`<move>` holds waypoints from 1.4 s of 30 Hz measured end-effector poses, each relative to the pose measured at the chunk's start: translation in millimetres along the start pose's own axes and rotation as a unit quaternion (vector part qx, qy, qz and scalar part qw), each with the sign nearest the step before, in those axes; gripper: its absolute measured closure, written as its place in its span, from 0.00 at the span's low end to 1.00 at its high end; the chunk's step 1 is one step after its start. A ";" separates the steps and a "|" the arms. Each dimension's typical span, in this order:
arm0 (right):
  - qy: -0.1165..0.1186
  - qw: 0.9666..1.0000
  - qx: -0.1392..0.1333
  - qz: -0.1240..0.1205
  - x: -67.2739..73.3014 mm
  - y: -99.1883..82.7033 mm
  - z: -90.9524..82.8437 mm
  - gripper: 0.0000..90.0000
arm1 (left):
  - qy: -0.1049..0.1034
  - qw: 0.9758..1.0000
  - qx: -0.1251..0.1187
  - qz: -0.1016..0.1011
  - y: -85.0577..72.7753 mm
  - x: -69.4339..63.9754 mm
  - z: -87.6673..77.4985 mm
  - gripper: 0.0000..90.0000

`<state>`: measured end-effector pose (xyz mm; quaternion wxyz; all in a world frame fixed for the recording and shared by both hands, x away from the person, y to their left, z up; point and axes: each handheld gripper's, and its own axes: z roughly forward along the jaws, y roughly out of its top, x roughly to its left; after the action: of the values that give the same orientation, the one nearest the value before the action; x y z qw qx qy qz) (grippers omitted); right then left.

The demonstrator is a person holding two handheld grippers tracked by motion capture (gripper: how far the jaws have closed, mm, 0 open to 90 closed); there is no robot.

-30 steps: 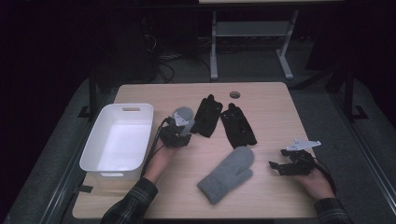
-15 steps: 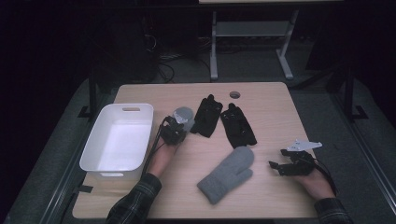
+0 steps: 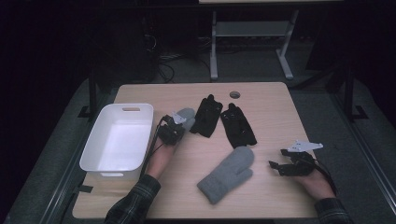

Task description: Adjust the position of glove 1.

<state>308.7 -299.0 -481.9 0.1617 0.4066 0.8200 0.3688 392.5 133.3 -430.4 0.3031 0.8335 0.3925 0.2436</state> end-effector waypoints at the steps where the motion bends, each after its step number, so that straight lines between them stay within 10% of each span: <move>1: 0.000 1.000 0.000 0.000 0.0 0.0 0.0 0.28 | -0.001 1.000 -0.004 -0.001 0.9 -1.3 -2.6 0.97; 19: 0.000 1.000 0.000 0.001 0.0 0.0 -0.1 0.28 | -0.080 0.996 -0.051 0.004 7.0 -11.0 -33.4 0.98; 42: -0.002 1.000 0.000 0.003 -0.4 0.1 0.0 0.28 | -0.186 0.977 -0.109 0.009 23.7 -34.3 -67.1 0.98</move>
<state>309.0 -299.3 -481.8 0.1625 0.4095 0.8187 0.3682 341.6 114.8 -372.9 0.4576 0.8296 0.2931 0.1288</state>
